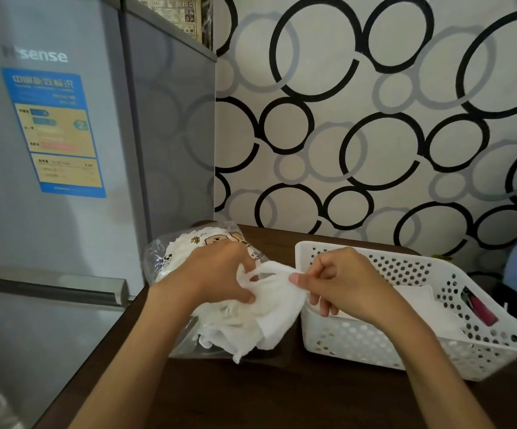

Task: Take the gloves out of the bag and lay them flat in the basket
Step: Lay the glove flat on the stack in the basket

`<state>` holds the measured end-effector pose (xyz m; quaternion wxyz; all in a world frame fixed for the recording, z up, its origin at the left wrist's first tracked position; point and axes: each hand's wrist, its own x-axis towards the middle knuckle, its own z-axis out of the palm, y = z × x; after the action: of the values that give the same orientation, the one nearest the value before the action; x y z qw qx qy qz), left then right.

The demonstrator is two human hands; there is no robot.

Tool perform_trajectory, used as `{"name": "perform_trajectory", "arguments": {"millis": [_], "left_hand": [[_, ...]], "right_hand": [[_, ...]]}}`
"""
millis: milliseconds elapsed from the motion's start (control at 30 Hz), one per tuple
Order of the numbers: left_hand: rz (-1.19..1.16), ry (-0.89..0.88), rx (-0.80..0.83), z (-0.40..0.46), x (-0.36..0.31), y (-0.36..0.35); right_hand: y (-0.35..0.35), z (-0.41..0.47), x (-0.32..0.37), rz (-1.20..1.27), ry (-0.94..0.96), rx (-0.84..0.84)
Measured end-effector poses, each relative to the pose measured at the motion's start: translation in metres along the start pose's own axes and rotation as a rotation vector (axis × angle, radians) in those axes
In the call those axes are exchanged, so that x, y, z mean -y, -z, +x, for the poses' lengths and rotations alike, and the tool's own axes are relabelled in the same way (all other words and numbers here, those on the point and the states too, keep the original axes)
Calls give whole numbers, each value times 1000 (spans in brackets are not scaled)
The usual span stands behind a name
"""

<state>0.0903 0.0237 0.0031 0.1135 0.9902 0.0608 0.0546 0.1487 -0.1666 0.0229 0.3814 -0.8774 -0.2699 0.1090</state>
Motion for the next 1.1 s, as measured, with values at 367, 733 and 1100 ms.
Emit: {"name": "perform_trajectory", "arguments": {"millis": [367, 733, 1100], "left_hand": [[-204, -153, 186, -10, -4, 12], [-312, -199, -296, 7, 1, -1], [-375, -9, -336, -38, -14, 19]], "right_hand": [[-7, 5, 1, 187, -65, 70], [-21, 1, 9, 164, -17, 146], [-12, 8, -2, 98, 1, 71]]}}
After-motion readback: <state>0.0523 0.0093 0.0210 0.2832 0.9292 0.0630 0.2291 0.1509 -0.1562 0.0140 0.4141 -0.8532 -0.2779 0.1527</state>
